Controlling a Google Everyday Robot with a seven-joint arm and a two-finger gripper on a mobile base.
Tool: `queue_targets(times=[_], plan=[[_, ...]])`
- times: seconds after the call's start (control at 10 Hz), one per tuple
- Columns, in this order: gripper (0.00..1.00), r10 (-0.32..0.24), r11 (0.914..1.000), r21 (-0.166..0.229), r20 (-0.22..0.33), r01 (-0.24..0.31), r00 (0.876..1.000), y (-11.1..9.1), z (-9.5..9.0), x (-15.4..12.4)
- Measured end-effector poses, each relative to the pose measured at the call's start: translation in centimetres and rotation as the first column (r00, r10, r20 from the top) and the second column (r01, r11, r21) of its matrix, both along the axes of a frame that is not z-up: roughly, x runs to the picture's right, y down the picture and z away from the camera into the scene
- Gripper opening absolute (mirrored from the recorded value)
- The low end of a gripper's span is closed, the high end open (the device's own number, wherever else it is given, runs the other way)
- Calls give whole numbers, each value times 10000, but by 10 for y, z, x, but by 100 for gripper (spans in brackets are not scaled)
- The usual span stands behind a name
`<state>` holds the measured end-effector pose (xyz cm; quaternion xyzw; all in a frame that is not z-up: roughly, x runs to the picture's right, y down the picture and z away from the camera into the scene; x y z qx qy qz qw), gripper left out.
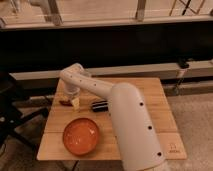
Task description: Place the pepper on the white sponge
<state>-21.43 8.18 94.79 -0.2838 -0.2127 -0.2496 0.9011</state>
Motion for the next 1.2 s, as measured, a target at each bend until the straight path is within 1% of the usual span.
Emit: queue_targets(times=[0.5, 0.7, 0.9, 1.2], plan=[[80, 140, 9999, 46, 89, -140, 9999, -1, 3, 2], [80, 183, 9998, 74, 8, -183, 9998, 0, 3, 2], [80, 105, 9998, 197, -167, -102, 9998, 1, 2, -1], [80, 56, 9997, 245, -267, -49, 9996, 3, 1, -4]])
